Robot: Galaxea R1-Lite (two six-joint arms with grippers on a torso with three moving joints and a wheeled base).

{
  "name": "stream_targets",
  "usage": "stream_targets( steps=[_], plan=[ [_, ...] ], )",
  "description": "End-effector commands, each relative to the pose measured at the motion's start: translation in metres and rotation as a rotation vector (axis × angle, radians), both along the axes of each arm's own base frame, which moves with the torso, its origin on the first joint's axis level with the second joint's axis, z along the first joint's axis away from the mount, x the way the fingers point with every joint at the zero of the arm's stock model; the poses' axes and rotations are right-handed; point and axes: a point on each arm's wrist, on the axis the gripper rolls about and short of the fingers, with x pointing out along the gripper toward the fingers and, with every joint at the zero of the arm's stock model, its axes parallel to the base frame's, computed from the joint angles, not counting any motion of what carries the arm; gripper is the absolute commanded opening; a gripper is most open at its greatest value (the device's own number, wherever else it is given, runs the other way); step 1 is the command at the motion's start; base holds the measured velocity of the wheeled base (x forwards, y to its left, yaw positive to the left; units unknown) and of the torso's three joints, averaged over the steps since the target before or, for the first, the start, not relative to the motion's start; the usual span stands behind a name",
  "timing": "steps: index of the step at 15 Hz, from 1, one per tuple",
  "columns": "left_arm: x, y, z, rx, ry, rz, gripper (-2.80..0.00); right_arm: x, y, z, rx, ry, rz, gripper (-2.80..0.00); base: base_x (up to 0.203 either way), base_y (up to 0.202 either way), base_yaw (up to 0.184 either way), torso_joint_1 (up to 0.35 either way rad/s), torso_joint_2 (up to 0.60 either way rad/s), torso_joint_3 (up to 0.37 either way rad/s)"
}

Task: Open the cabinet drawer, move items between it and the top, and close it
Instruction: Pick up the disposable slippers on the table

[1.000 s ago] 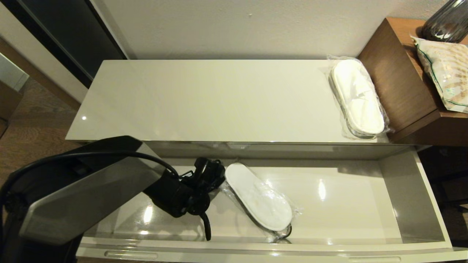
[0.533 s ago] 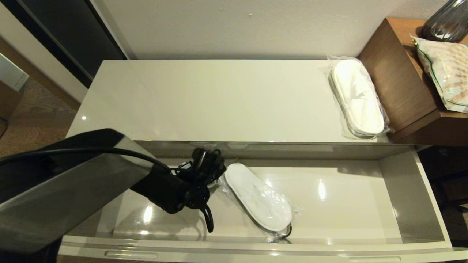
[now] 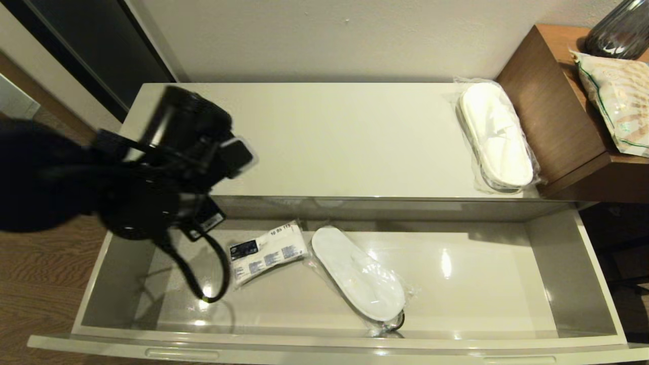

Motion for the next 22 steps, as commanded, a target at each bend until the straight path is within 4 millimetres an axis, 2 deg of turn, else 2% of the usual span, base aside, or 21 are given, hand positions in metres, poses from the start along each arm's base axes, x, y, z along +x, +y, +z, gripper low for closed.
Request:
stream_targets(
  steps=[1,4,7,8,11,14,17,20,22],
  plan=[
    [-0.098,0.067,0.049,0.008,0.098,0.071,-2.80,0.000,0.000,0.000,0.000,0.000,0.000,-2.80,0.000,0.000,0.000,0.000,0.00,0.000],
    [-0.176,0.120,0.058,-0.059,0.106,0.158,-2.80,0.000,0.000,0.000,0.000,0.001,0.000,-2.80,0.000,0.000,0.000,0.000,0.00,0.000],
    [-0.241,0.162,0.039,-0.129,0.085,0.264,-2.80,0.000,0.000,0.000,0.000,0.000,0.000,-2.80,0.000,0.000,0.000,0.000,0.00,0.000],
    [-0.259,0.169,0.030,-0.154,0.067,0.333,-2.80,0.000,0.000,0.000,0.000,0.001,0.000,-2.80,0.000,0.000,0.000,0.000,0.00,0.000],
    [-0.308,0.166,0.006,-0.278,0.013,0.562,-2.80,0.000,0.000,0.000,0.000,0.000,0.000,-2.80,0.000,0.000,0.000,0.000,0.00,0.000],
    [-0.338,0.147,-0.016,-0.415,-0.022,0.672,-2.80,0.000,0.000,0.000,0.000,0.000,0.000,-2.80,0.000,0.000,0.000,0.000,0.00,0.000],
    [-0.374,0.140,-0.055,-0.452,-0.109,0.648,-2.80,0.000,0.000,0.000,0.000,0.000,0.000,-2.80,0.000,0.000,0.000,0.000,0.00,0.000],
    [-0.389,0.142,-0.068,-0.379,-0.122,0.545,-2.80,0.000,0.000,0.000,0.000,0.000,0.000,-2.80,0.000,0.000,0.000,0.000,0.00,0.000],
    [-0.401,0.146,-0.085,-0.346,-0.145,0.477,-2.80,0.000,0.000,0.000,0.000,0.000,0.000,-2.80,0.000,0.000,0.000,0.000,0.00,0.000]
  ],
)
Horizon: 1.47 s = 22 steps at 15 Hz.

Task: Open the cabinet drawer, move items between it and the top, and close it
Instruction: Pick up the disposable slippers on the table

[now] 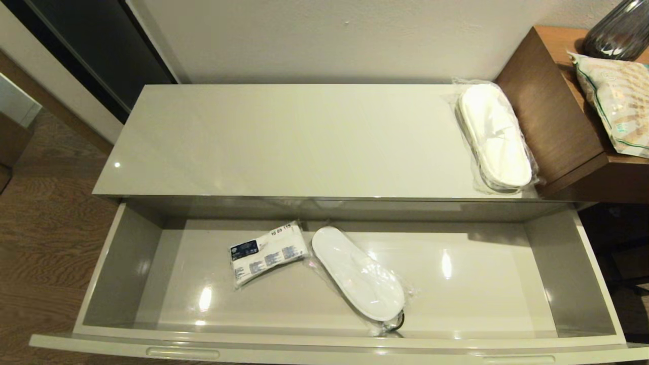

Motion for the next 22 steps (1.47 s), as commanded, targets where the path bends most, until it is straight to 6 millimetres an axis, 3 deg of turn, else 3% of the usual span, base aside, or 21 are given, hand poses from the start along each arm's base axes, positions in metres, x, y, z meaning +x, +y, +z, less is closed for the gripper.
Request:
stream_targets(
  steps=[1,3,6,8,10,12,13,17,19,22],
  plan=[
    [-0.024,0.003,-0.033,0.063,-0.072,-0.057,-2.80,0.000,0.000,0.000,0.000,0.000,0.000,-2.80,0.000,0.000,0.000,0.000,0.00,0.000],
    [-0.037,0.004,-0.049,0.150,-0.106,-0.095,-2.80,0.000,0.000,0.000,0.000,0.001,0.000,-2.80,0.000,0.000,0.000,0.000,0.00,0.000],
    [-0.047,0.005,-0.041,0.193,-0.151,-0.088,-2.80,0.000,0.000,0.000,0.000,0.000,0.000,-2.80,0.000,0.000,0.000,0.000,0.00,0.000],
    [-0.042,0.005,-0.045,0.196,-0.110,-0.096,-2.80,0.000,0.000,0.000,0.000,0.001,0.000,-2.80,0.000,0.000,0.000,0.000,0.00,0.000],
    [-0.023,0.004,-0.060,0.144,0.003,-0.149,-2.80,0.000,0.000,0.000,0.000,0.000,0.000,-2.80,0.000,0.000,0.000,0.000,0.00,0.000],
    [0.007,0.000,-0.070,-0.003,-0.034,-0.234,-2.80,0.000,0.000,0.000,0.000,0.000,0.000,-2.80,0.000,0.000,0.000,0.000,0.00,0.000],
    [0.026,-0.001,-0.066,-0.057,-0.157,-0.287,-2.80,0.000,0.000,0.000,0.000,0.001,0.000,-2.80,0.000,0.000,0.000,0.000,0.00,0.000],
    [0.114,-0.007,-0.089,-0.184,-0.605,-0.495,-2.80,0.000,0.000,0.000,0.000,0.001,0.000,-2.80,0.000,0.000,0.000,0.000,0.00,0.000],
    [0.125,-0.009,-0.087,-0.213,-0.845,-0.582,-2.80,0.000,0.000,0.000,0.000,0.000,0.000,-2.80,0.000,0.000,0.000,0.000,0.00,0.000],
    [0.130,-0.010,-0.098,-0.292,-0.857,-0.596,-2.80,0.000,0.000,0.000,0.000,0.000,0.000,-2.80,0.000,0.000,0.000,0.000,0.00,0.000]
  ],
)
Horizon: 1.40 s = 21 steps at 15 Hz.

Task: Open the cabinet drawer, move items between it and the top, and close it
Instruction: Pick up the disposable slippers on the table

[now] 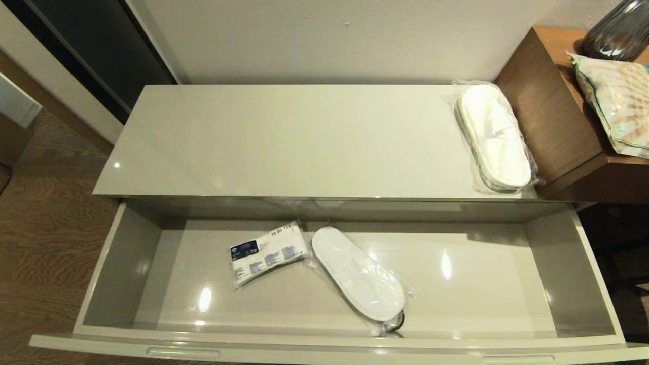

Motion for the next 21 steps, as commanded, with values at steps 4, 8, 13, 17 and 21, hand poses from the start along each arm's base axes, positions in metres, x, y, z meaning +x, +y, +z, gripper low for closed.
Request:
stream_targets(
  steps=[4,8,13,17,21],
  plan=[
    [0.003,0.002,-0.013,-0.029,0.083,0.087,-2.80,0.000,0.000,0.000,0.000,0.001,0.001,-2.80,0.000,0.000,0.000,0.000,0.00,0.000],
    [0.003,0.002,-0.015,-0.096,0.110,0.094,-2.80,0.000,0.000,0.000,0.000,0.000,0.001,-2.80,0.000,0.000,0.000,0.000,0.00,0.000],
    [0.003,0.002,-0.015,-0.099,0.110,0.094,-2.80,0.000,0.000,0.000,0.000,0.000,0.001,-2.80,0.000,0.000,0.000,0.000,0.00,0.000],
    [0.003,0.002,-0.015,-0.100,0.110,0.094,-2.80,0.000,0.000,0.000,0.000,0.000,0.001,-2.80,0.000,0.000,0.000,0.000,0.00,0.000],
    [0.003,0.002,-0.015,-0.100,0.110,0.094,-2.80,0.000,0.000,0.000,0.000,0.000,0.001,-2.80,0.000,0.000,0.000,0.000,0.00,0.000]
  ],
)
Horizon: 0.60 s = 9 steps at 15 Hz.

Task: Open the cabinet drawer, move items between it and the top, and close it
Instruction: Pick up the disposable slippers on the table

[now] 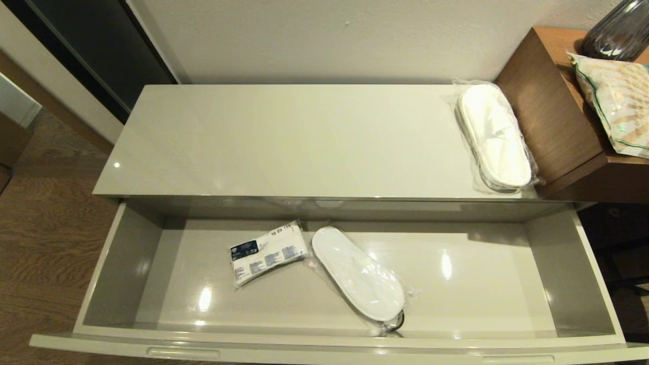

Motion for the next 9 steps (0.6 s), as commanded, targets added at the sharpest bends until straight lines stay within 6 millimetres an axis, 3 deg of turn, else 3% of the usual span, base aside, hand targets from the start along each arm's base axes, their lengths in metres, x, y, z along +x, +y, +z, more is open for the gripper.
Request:
stream_targets(
  steps=[1,9],
  plan=[
    [0.0002,0.0000,0.0001,0.000,0.003,0.000,-2.80,0.0001,0.0000,0.0001,0.000,0.001,0.000,-2.80,0.000,0.000,0.000,0.000,0.00,0.000],
    [0.0002,0.0000,0.0001,0.000,0.003,0.000,-2.80,0.0000,0.0000,0.0000,0.000,-0.001,0.000,-2.80,0.000,0.000,0.000,0.000,0.00,0.000]
  ],
)
